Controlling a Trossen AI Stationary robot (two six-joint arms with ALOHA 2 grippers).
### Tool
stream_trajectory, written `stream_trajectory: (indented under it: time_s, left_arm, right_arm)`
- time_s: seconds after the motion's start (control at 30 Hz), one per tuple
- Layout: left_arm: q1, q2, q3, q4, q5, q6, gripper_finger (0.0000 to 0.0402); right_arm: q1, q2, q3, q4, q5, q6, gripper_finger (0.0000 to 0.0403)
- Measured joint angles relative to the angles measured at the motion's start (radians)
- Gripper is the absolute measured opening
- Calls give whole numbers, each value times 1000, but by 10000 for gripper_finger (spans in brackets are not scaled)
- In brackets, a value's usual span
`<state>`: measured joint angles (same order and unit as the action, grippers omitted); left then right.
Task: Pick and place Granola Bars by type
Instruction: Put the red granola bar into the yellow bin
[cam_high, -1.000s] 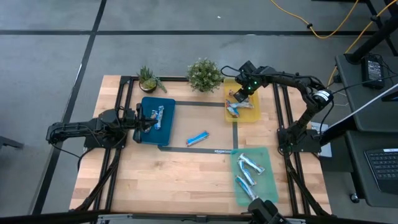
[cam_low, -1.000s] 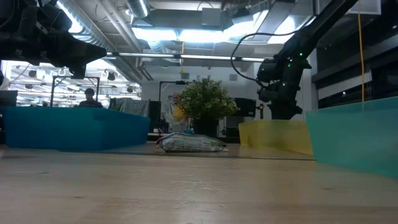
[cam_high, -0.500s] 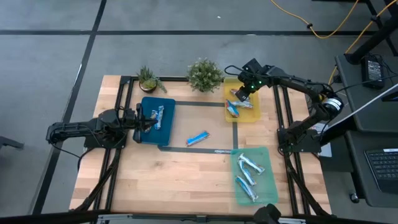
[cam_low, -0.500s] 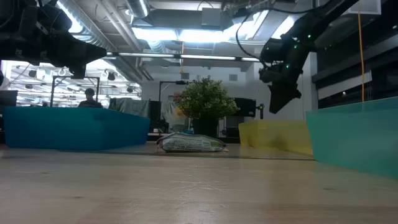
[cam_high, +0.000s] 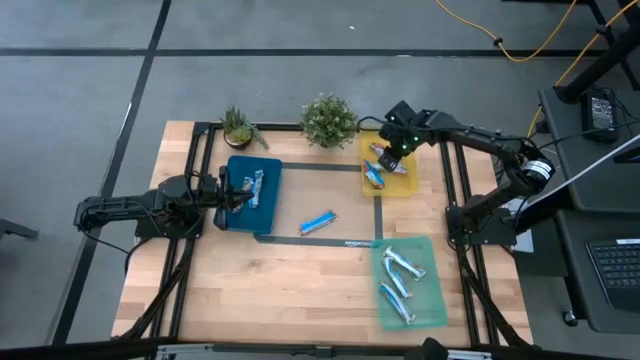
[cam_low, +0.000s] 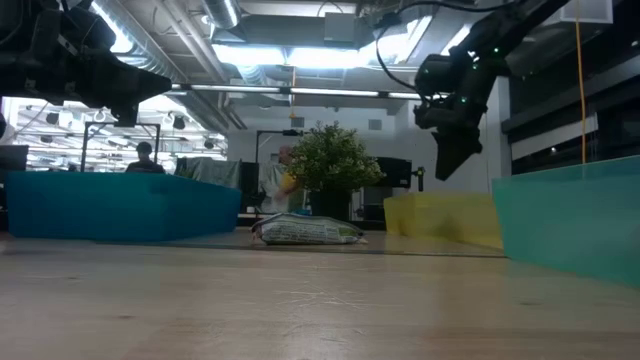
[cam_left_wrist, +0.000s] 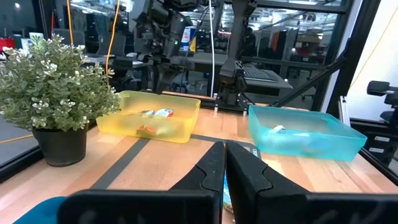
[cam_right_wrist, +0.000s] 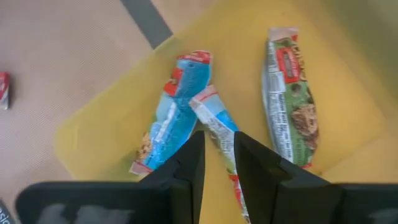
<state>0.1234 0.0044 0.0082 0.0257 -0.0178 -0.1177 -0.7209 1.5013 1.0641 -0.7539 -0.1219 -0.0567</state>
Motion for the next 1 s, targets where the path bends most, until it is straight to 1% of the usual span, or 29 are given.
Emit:
stream_trajectory:
  time_s: [0.3, 0.43, 0.63, 0.73, 0.83, 1.0]
  left_arm:
    - [0, 0, 0, 0, 0, 0, 13]
    - [0, 0, 0, 0, 0, 0, 11]
    - [0, 0, 0, 0, 0, 0, 9]
    - [0, 0, 0, 0, 0, 0, 11]
    - [0, 0, 0, 0, 0, 0, 13]
    - [0, 0, 0, 0, 0, 0, 9]
  right_arm:
    - [95, -23, 0, -37, -5, -63, 89]
    - [152, -82, 0, -50, -27, -105, 89]
    - [250, -207, 10, -60, -107, -169, 89]
    - [312, -246, 60, -90, -132, -211, 89]
    - [367, -252, 130, -122, -135, -238, 89]
    - [411, -244, 228, -127, -135, -244, 89]
